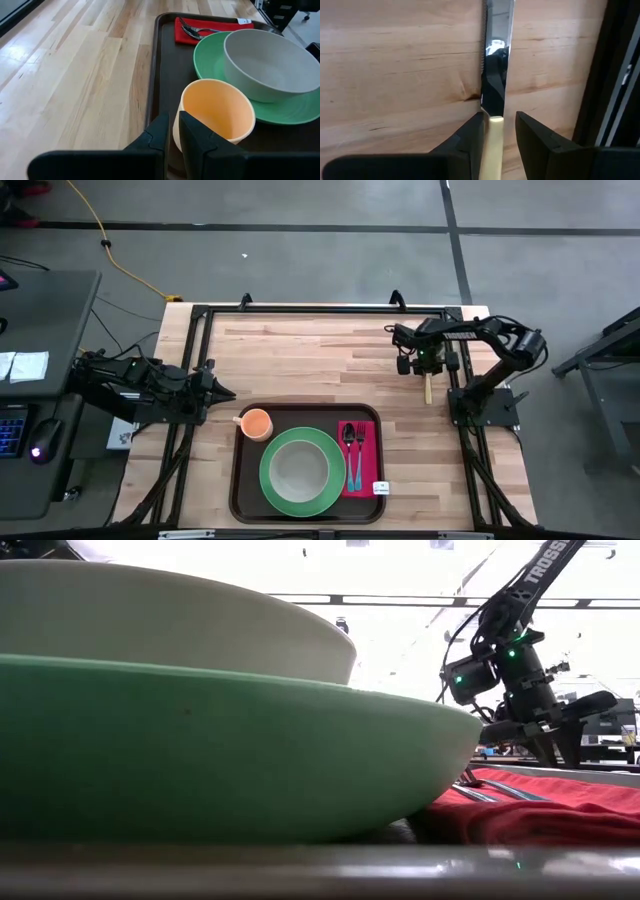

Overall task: Set up tray
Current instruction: Put the yellow knife to the right side of the blue fork on the red napkin

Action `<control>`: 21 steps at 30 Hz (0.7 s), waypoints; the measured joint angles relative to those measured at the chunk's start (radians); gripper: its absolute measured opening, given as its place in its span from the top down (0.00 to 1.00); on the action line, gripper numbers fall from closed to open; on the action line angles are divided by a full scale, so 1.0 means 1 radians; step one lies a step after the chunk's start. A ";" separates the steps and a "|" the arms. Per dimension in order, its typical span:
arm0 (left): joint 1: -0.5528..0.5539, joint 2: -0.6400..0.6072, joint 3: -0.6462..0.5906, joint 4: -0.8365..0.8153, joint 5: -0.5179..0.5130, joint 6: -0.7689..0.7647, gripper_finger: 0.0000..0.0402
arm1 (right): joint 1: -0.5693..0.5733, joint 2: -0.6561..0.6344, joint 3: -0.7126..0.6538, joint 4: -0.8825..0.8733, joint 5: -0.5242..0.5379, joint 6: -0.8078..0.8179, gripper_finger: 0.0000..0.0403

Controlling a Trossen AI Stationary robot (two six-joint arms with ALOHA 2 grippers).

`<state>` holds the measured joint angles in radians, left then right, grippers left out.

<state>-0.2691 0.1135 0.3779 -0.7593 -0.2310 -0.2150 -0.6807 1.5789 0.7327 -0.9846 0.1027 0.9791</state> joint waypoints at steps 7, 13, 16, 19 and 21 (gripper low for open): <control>0.000 0.000 0.000 -0.001 0.000 0.000 0.82 | 0.000 -0.004 -0.066 0.083 -0.041 0.034 0.77; 0.000 0.000 0.000 -0.001 0.003 0.000 0.82 | 0.000 -0.001 -0.053 0.071 -0.035 0.023 0.77; 0.000 0.000 0.000 0.000 0.003 0.000 0.82 | 0.000 0.000 -0.051 0.074 -0.040 0.024 0.77; 0.000 0.000 0.000 0.000 0.003 0.000 0.82 | 0.000 0.000 -0.051 0.079 -0.049 0.024 0.81; 0.000 0.000 0.000 0.000 0.003 0.000 0.82 | 0.000 0.001 -0.051 0.085 -0.057 0.022 0.85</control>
<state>-0.2687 0.1138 0.3779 -0.7589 -0.2283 -0.2150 -0.6804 1.5795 0.6815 -0.8992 0.0461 1.0016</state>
